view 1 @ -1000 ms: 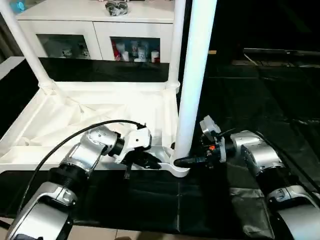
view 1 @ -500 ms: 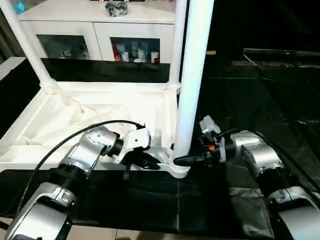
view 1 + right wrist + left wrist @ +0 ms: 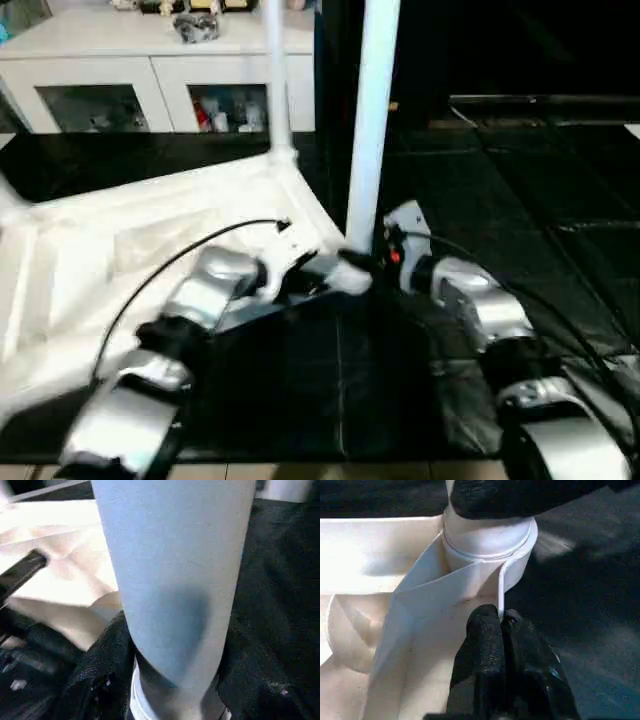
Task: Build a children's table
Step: Rotate leg to tighten
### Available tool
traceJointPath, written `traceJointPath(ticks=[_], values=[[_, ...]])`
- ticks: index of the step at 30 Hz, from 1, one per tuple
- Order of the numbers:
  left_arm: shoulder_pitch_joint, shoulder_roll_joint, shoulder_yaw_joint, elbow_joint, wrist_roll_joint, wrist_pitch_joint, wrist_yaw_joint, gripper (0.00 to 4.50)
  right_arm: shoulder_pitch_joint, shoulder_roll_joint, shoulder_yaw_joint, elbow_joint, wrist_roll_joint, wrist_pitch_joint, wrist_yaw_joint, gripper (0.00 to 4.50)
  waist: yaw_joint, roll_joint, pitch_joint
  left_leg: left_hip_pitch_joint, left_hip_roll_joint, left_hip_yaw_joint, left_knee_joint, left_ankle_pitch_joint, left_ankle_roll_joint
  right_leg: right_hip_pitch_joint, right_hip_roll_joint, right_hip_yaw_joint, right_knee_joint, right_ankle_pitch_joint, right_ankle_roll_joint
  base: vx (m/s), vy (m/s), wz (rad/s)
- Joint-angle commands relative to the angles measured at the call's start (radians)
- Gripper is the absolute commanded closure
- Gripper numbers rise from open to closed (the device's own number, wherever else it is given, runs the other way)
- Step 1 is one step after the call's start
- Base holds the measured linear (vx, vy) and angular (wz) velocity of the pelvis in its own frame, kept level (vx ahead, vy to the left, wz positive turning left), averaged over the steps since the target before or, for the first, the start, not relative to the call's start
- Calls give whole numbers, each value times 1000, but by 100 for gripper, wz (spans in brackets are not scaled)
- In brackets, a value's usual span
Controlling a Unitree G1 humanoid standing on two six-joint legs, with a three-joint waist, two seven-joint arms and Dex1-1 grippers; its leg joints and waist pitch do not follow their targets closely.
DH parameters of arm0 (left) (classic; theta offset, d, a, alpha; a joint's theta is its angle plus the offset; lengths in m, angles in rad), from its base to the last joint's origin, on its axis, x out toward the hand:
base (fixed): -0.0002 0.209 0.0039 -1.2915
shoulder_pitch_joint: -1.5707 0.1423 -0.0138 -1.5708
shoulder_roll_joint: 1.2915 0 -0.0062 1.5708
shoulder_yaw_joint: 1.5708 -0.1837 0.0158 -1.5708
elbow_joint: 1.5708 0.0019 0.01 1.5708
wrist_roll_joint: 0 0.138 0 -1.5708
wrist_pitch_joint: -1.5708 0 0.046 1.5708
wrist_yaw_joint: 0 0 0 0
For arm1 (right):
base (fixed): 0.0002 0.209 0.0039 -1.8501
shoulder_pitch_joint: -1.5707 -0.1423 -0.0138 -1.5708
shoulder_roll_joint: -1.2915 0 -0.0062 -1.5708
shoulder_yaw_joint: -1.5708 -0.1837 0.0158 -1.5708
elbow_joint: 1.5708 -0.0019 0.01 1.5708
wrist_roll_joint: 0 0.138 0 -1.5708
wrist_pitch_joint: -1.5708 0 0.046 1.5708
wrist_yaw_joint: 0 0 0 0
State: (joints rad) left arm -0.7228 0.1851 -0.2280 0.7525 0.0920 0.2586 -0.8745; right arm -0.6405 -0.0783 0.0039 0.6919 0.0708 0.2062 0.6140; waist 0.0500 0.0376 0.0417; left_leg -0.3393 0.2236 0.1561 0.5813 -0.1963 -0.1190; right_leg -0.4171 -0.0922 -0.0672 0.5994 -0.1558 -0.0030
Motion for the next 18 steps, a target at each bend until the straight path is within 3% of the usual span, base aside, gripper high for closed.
traceJointPath(ticks=[1, 2, 4, 6, 9, 12, 18], values=[[-33, -74, -12, 3, -11, 1, 44, 450, -12, 104, 70, 33, -1, 27, -7, 252, 7, -2, -59, -18, -19, 15, -72, -223, 26, 62, -28, 24, -81, -326, -190, 0, 0, 0], [-34, -76, -11, 4, -9, 1, 48, 450, -13, 115, 64, 33, 9, 28, -1, 252, 6, -6, -59, -18, -19, 16, -72, -224, 29, 62, -27, 24, -81, -322, -191, 0, 0, 0], [-34, -74, -10, 3, -8, 2, 51, 450, -13, 122, 62, 30, 16, 24, 0, 252, 7, -4, -60, -16, -17, 16, -74, -223, 36, 63, -29, 24, -80, -302, -200, 0, 0, 0], [-23, -56, -11, -9, -7, -3, 39, 450, -13, 122, 56, 29, 22, 17, 7, 182, 7, -7, -59, -18, -16, 16, -75, -224, 40, 64, -30, 24, -80, -300, -202, 0, 0, 0], [-13, -41, -11, -18, -8, -9, 28, 450, -8, 112, 53, 23, 26, 20, 21, 179, 5, -5, -56, -16, -16, 17, -76, -238, 42, 62, -31, 24, -83, -320, -198, 0, 0, 0], [-2, -19, -1, -24, -9, -16, 17, 450, 9, 76, 49, -2, 27, 19, 47, 142, 4, -7, -56, -18, -16, 16, -77, -239, 42, 63, -32, 25, -84, -332, -191, 0, 0, 0], [15, 13, -1, -42, -17, -50, -33, 450, 14, 13, 19, -8, 46, 9, 100, 92, 5, -8, -63, -20, -14, 18, -70, -172, 61, 67, -31, 27, -70, -208, -234, 0, 0, 0]])
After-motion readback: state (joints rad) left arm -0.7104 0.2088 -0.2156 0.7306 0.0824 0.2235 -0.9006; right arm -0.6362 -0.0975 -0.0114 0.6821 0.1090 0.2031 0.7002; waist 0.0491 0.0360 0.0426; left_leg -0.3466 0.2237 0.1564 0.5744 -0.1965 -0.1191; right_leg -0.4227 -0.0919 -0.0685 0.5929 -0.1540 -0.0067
